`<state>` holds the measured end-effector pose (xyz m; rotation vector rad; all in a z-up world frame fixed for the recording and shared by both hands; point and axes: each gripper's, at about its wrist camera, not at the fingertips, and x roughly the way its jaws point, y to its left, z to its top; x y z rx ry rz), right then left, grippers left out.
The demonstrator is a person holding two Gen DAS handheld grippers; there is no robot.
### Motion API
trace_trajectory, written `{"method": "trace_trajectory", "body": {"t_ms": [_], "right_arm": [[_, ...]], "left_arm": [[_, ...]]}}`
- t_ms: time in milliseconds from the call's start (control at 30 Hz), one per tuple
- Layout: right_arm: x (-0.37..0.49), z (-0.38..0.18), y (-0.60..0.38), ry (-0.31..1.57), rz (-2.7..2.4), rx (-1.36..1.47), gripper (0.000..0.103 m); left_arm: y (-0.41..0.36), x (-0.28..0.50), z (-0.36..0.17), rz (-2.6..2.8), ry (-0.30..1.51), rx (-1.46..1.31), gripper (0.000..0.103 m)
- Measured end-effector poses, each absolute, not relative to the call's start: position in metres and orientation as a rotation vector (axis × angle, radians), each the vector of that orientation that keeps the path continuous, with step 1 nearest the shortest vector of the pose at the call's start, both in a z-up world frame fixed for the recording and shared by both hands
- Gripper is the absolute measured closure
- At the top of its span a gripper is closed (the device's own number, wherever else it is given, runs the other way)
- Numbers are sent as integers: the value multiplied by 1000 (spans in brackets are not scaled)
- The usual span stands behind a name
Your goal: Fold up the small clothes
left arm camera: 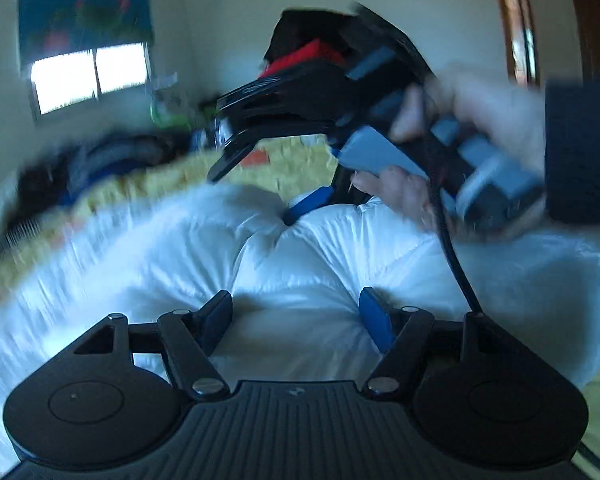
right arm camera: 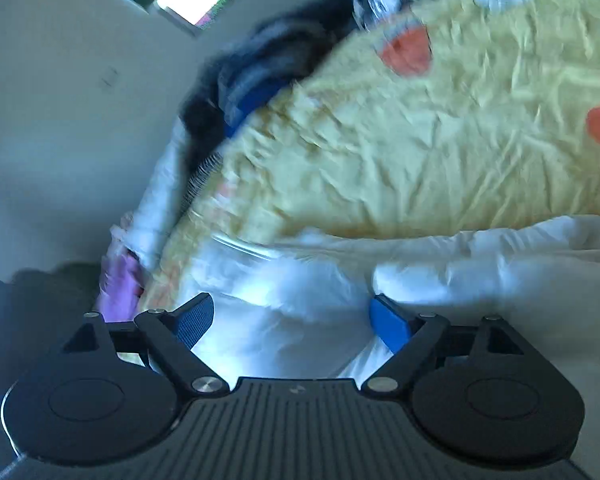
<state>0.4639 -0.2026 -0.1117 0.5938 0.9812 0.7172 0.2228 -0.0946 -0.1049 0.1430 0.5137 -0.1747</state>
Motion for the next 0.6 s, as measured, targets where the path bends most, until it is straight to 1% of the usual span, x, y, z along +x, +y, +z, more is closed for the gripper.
{"method": "trace_trajectory", "body": {"t_ms": [100,133,167,267,333,500,533,567,600], "right_arm": [[464,-127,-212,936,739,657,26],[460,-131,-212,908,744,641,33],[458,-135,-214,880,747,624,42],[457,-151,-221,831,743,684,56],[452,-156,-225,813,743,712,62],[455,-160,-225,800,737,701,68],[454,-160,-225,795,733,694,68],[453,-158,-224,788,729,689,68],[453,-157,-222,784,726,685,67]], "left_arm": [[-81,236,-109,-201,585,39,34],[-80,237,-111,-202,590,26,34],[-82,236,-114,-199,585,29,34],[-80,238,-117,-207,593,6,34],[-74,241,-117,-226,608,-29,34],[-77,241,-115,-221,596,-32,33],[-76,240,-114,-224,587,-39,32],[-73,240,-114,-241,580,-55,28],[-69,239,-113,-267,570,-70,26]]}}
